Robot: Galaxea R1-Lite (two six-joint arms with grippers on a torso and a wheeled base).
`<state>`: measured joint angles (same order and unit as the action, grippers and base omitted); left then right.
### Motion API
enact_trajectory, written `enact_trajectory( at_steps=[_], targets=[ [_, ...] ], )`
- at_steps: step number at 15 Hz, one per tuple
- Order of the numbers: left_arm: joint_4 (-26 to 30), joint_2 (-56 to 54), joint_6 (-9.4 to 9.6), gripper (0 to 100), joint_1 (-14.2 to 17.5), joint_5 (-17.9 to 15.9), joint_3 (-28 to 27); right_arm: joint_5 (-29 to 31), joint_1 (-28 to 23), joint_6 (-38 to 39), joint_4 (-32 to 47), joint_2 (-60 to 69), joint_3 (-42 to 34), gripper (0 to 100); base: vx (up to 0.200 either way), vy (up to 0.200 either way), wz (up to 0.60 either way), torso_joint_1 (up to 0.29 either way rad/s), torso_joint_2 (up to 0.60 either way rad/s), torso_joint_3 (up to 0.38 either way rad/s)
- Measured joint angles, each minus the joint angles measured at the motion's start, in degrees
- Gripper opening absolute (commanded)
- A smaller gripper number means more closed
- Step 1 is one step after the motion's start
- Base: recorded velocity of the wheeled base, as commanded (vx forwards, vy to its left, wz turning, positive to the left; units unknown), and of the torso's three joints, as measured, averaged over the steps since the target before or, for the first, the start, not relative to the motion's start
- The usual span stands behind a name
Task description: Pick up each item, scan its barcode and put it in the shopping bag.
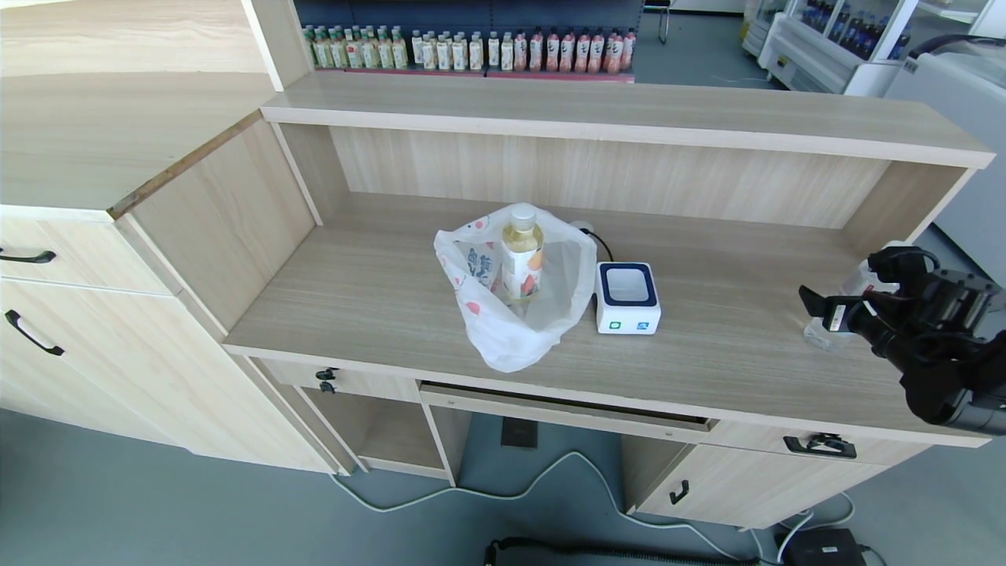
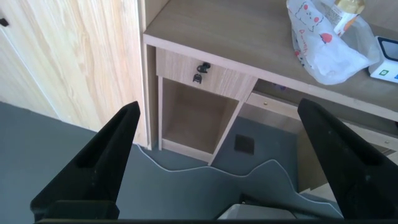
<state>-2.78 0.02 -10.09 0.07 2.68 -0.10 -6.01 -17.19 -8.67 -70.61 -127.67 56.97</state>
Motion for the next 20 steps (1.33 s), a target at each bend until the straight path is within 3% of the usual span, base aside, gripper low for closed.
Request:
enact_trajectory(
  at_steps=[2,3,20],
  targets=[
    [-0.01,0.0,0.0,100,-0.02,0.02,0.0,-0.06,0.0,0.02,0.02,-0.52,0.69,100,0.0,0.0,0.0,0.0,0.0,0.0],
    [0.0,0.0,0.0,100,-0.02,0.0,0.0,-0.06,-0.01,0.07,0.07,-0.72,1.02,0,0.0,0.0,0.0,0.0,0.0,0.0],
    [-0.01,0.0,0.0,100,0.0,0.0,0.0,-0.9,-1.79,2.99,1.12,1.44,2.32,0,0.0,0.0,0.0,0.0,0.0,0.0]
  ],
)
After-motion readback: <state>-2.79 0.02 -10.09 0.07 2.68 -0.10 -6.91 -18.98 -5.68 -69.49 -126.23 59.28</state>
